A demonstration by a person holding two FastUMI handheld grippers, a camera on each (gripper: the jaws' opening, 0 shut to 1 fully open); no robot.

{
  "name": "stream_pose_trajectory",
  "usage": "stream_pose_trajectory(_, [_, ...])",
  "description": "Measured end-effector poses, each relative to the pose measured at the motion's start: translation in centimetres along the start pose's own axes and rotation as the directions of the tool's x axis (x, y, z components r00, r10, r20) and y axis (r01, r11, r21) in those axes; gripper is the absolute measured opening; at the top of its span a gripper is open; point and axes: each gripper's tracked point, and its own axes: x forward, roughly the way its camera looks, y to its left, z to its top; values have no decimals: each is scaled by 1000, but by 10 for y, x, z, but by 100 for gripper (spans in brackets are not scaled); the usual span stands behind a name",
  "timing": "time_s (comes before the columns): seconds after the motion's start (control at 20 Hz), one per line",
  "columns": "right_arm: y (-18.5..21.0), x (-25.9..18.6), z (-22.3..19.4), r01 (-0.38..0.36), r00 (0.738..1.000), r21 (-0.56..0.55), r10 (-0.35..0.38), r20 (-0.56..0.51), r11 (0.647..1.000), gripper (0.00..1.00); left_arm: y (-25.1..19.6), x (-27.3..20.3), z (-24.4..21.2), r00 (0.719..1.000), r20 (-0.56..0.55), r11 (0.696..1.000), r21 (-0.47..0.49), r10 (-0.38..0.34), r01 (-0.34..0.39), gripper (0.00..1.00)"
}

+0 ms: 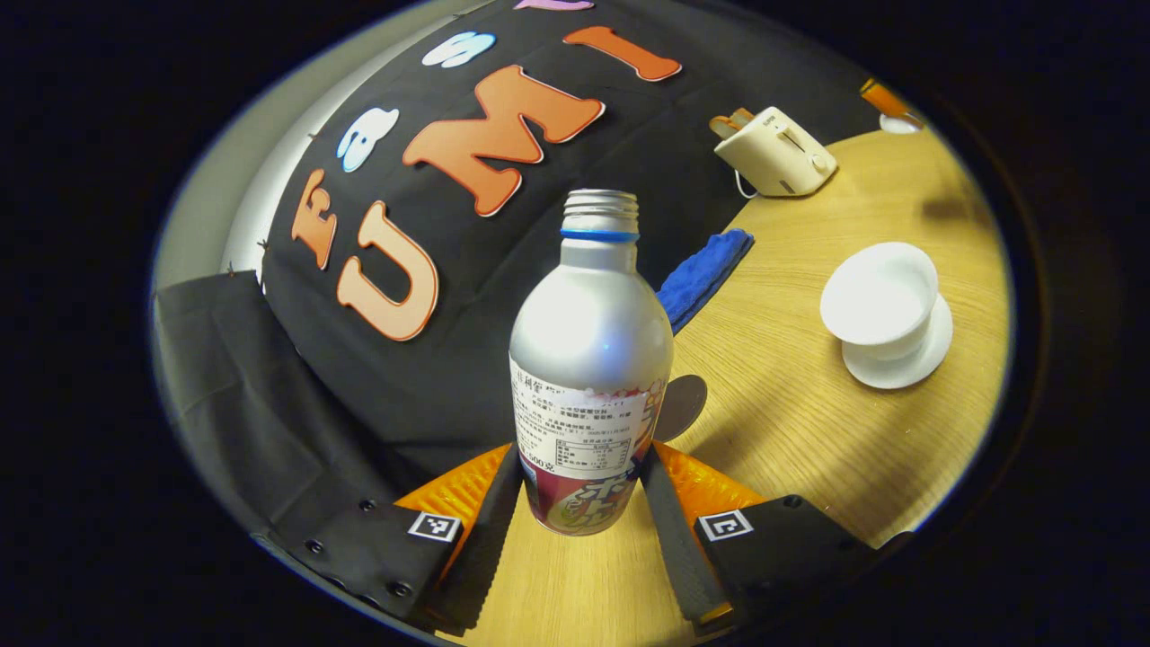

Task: Open the teacup lid with one hand, grasp the water bottle and pour water into the teacup with the other hand; after pouring, place the water bottle on the coaster and then close the teacup lid.

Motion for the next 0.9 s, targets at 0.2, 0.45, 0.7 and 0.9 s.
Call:
stream_pose_trajectory(0.2, [-2, -3, -1, 7, 1000, -22, -7, 4, 1000, 22, -3, 5, 7, 1000, 29, 993, 118, 9, -13, 81])
stream_pose_trajectory(0.45, [-3, -4, -3, 10, 1000, -23, -10, 3, 1000, 22, -4, 2, 10, 999, 40, 996, 92, 15, -19, 77])
stream_pose_trajectory(0.7, [-6, -7, -3, 30, 1000, -91, -29, 9, 995, 22, 9, 3, 13, 995, 77, 961, 262, 67, -85, 81])
stream_pose_trajectory(0.9, [-6, -10, -7, 23, 1000, -131, -23, 3, 991, 22, 6, 5, 23, 991, 127, 896, 433, 45, -97, 81])
